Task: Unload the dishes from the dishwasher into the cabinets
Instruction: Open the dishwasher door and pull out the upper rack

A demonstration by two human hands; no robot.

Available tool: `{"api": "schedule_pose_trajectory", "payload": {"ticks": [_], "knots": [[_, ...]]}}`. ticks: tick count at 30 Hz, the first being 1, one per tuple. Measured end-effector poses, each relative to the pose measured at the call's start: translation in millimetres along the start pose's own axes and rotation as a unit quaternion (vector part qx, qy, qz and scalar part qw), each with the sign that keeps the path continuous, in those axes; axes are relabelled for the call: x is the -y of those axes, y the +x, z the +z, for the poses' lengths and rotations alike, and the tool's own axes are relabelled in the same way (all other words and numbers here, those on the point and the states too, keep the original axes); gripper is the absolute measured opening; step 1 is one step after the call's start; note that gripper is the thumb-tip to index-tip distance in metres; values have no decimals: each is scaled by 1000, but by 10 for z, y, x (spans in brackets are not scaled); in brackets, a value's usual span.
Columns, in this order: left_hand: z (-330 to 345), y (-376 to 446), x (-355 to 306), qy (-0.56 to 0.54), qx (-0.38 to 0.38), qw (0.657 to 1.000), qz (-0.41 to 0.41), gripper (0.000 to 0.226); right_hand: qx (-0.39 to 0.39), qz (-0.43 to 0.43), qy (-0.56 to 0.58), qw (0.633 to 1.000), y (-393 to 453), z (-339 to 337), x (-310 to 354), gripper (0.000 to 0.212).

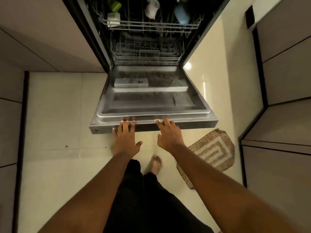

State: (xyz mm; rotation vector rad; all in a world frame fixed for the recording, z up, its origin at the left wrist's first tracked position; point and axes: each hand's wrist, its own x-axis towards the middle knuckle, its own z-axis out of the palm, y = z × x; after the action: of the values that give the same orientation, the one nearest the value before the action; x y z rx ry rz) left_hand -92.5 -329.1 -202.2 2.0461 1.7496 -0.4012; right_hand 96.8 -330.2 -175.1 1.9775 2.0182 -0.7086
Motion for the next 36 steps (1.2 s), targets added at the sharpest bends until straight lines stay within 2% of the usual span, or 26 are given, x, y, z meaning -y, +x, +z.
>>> {"api": "schedule_pose_trajectory", "payload": {"ticks": [6,10,12,18,21,24,28,32,36], "knots": [[585,-122,15,13,50,999,-9,105,51,31,20,998,-60,577,-11,67],[1066,-122,161,26,124,992,11,109,123,35,18,992,-64,1156,-13,80],[1229,-88,174,19,131,991,14,110,126,55,55,989,-39,1307,-60,86],[2176,-50,383,7,197,980,16,107,187,75,75,977,43,2415,-58,99],[2565,137,591,18,234,970,53,103,228,72,63,969,144,2880,-143,103],[2681,378,792,36,277,955,102,98,294,67,57,952,339,3079,-272,104],[2637,267,966,56,225,961,147,88,290,88,91,949,397,3065,-203,101],[2412,24,1058,43,185,973,132,87,274,96,128,948,225,2834,26,93],[1985,-123,1060,21,150,981,118,86,210,83,127,966,93,2367,215,78]]}}
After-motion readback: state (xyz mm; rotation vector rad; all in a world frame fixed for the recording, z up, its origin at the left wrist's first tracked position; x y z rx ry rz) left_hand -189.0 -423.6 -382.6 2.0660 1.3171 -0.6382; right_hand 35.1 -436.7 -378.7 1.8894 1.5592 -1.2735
